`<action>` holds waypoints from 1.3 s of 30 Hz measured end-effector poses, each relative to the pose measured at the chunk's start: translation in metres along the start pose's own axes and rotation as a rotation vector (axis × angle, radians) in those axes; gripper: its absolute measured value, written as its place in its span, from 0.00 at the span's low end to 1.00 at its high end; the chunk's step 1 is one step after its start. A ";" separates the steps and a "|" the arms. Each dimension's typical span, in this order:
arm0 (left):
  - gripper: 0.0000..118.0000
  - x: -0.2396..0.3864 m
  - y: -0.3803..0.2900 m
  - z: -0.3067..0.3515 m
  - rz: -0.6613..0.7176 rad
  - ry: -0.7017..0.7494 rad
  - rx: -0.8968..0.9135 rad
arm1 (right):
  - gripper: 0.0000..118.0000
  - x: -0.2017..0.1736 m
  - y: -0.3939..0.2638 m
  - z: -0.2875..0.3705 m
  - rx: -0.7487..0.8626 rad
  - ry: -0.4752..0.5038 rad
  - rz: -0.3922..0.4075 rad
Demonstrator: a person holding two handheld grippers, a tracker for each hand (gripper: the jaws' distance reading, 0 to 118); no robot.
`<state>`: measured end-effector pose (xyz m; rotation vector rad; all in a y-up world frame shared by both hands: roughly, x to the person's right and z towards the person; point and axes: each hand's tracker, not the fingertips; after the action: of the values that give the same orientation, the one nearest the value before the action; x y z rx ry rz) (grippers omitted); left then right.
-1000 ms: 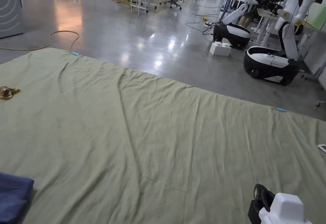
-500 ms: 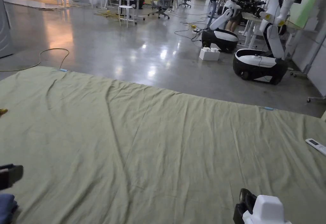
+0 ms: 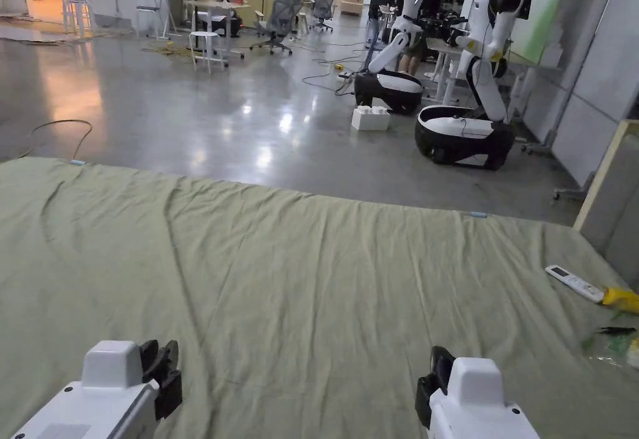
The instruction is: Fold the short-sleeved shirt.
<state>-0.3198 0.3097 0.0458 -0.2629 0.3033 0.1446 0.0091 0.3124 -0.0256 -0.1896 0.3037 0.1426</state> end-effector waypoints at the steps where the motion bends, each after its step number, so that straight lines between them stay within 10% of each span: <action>1: 0.16 0.005 0.004 0.003 -0.018 0.031 0.029 | 0.01 0.000 0.002 0.003 0.022 -0.006 0.006; 39: 0.06 0.028 0.024 0.019 -0.124 0.094 0.142 | 0.09 -0.009 0.008 0.006 0.056 -0.026 -0.039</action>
<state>-0.2926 0.3409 0.0486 -0.1478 0.3878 -0.0116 0.0014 0.3200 -0.0186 -0.1377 0.2774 0.0980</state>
